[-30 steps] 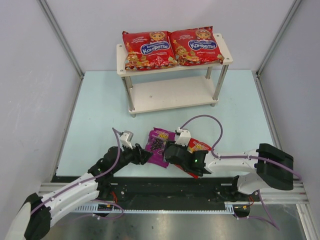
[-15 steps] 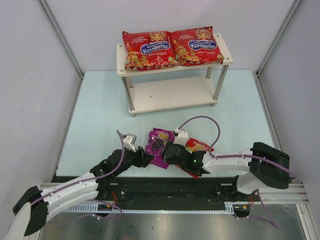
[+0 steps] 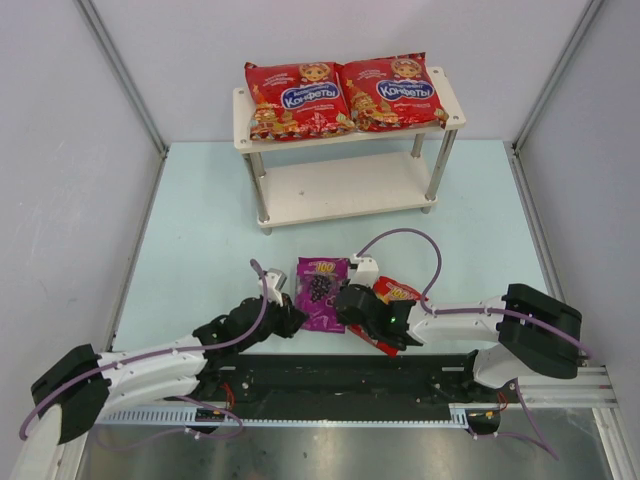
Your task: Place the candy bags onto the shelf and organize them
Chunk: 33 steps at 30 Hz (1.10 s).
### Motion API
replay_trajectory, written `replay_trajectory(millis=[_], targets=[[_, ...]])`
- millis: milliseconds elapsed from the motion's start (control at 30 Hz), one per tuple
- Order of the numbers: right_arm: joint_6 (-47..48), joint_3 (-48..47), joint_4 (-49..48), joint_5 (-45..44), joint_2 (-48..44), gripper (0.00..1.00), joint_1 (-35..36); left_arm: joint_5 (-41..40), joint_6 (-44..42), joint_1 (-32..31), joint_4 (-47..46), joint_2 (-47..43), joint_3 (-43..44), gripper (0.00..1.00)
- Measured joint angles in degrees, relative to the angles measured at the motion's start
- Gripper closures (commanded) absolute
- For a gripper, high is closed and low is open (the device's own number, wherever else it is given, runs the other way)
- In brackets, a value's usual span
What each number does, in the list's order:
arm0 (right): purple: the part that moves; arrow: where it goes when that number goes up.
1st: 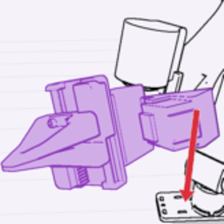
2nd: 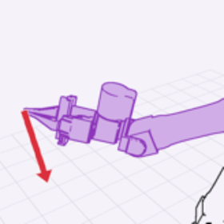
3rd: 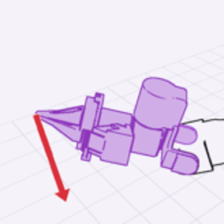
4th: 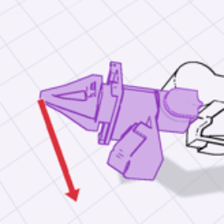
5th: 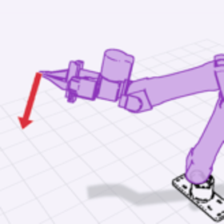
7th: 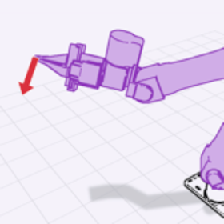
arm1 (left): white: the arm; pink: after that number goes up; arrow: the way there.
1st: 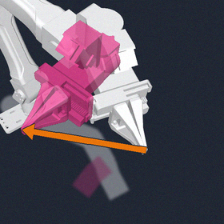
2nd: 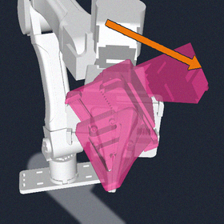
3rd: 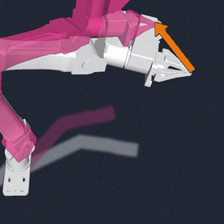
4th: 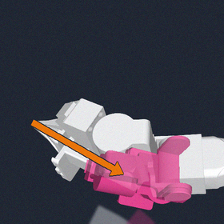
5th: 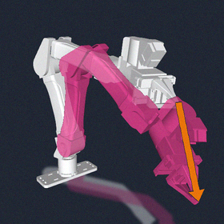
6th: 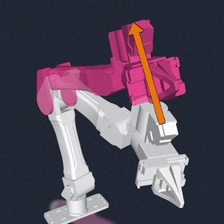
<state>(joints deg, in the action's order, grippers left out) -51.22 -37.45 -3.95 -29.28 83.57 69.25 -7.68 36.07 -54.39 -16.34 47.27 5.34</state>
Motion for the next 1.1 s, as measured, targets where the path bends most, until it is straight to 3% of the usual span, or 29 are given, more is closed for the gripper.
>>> replay_trajectory(millis=[33, 133, 167, 200, 300, 633, 833, 933, 1100], targets=[[1.1, 0.2, -0.3, 0.0, -0.2, 0.99, -0.2, -0.2, 0.0, -0.5, -0.2, 0.7, 0.5, 0.92], [3.3, 0.3, -0.8, 0.0, -0.6, 0.85, -0.9, -0.6, 0.1, -1.6, -0.3, 2.4, 1.9, 0.99], [4.0, 0.4, -0.9, 0.1, -0.8, 0.7, -1.4, -0.8, 0.1, -1.8, -0.3, 2.8, 2.3, 1.0], [4.7, 0.4, -0.9, 0.2, -1.0, 0.64, -1.7, -0.8, 0.0, -2.1, -0.3, 3.6, 2.9, 1.0], [6.2, 0.5, -0.9, 0.4, -2.1, 0.59, -2.8, -0.8, 0.0, -2.6, -0.3, 5.5, 4.2, 1.0], [7.3, 7.3, -6.4, 0.6, -6.2, 0.55, -1.8, -2.9, 1.2, -6.4, -1.7, 9.1, 5.4, 1.0], [7.8, 11.8, -14.0, 0.7, -6.6, 0.58, -1.6, -4.5, 3.0, -7.6, -2.0, 9.1, 5.4, 1.0], [7.8, 14.4, -18.3, 0.2, -7.0, 0.61, -1.3, -5.1, 3.6, -8.0, -2.0, 8.9, 5.4, 1.0], [7.9, 15.6, -20.9, -0.3, -7.0, 0.77, -1.2, -6.0, 4.3, -8.2, -1.4, 8.3, 5.4, 1.0]])
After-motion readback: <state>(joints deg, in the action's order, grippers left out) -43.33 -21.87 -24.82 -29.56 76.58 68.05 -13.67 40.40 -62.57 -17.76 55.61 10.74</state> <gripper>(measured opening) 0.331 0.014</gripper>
